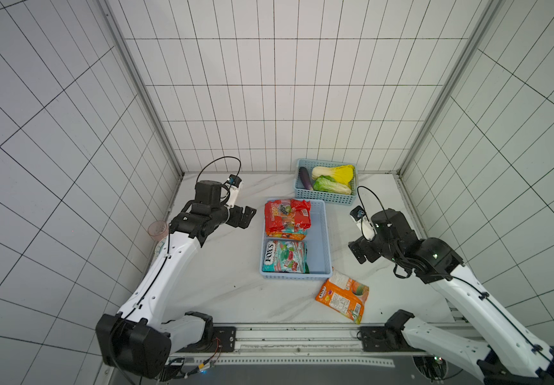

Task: Put the candies in the basket
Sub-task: Pick up the candy at the center of the board.

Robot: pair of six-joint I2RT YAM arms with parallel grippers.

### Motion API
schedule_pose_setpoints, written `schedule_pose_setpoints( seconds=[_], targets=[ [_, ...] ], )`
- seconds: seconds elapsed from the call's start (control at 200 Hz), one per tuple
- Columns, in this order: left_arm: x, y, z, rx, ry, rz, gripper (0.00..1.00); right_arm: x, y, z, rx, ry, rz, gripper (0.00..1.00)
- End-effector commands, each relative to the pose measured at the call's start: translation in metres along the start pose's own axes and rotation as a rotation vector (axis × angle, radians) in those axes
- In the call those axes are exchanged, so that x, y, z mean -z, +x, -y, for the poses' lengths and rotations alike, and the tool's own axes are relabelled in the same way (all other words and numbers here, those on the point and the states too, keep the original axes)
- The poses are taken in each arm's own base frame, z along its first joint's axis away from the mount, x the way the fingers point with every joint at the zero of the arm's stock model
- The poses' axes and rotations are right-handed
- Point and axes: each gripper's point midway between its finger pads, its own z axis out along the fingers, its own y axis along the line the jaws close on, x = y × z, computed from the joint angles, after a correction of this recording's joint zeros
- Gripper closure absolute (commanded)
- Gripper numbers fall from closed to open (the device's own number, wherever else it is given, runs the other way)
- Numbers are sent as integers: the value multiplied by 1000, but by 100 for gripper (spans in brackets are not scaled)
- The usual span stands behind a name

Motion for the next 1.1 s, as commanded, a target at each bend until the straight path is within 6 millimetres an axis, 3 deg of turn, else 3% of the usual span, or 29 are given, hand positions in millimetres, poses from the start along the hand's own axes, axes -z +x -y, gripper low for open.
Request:
schedule_pose_setpoints(
  seconds=[0.0, 0.075, 0.195, 0.38, 0.53, 0.695, 0.929, 1.094],
  targets=[
    [4, -7, 4, 51, 60, 54, 2, 1, 31, -18, -183, -116, -202, 1],
    [8, -9, -7, 96, 48, 63, 2, -5, 37, -21, -320, -135, -295, 0],
    [6, -5, -10, 95, 38, 71, 2, -17, 52, -43, -418, -218, -396, 6],
    [10, -8, -20, 107, 7, 82, 2, -44, 83, -45, -479, -189, -500, 7],
    [14, -9, -18, 117, 30, 85, 2, -69, 103, -47, -530, -179, -573, 8],
    [11, -6, -20, 115, 23, 90, 2, -92, 128, -47, -569, -150, -686, 16],
    [9, -4, -25, 120, 8, 93, 2, -121, 132, -59, -543, -198, -716, 21],
    [11, -4, -30, 128, -13, 85, 2, -131, 140, -66, -524, -209, -770, 25]
  ],
)
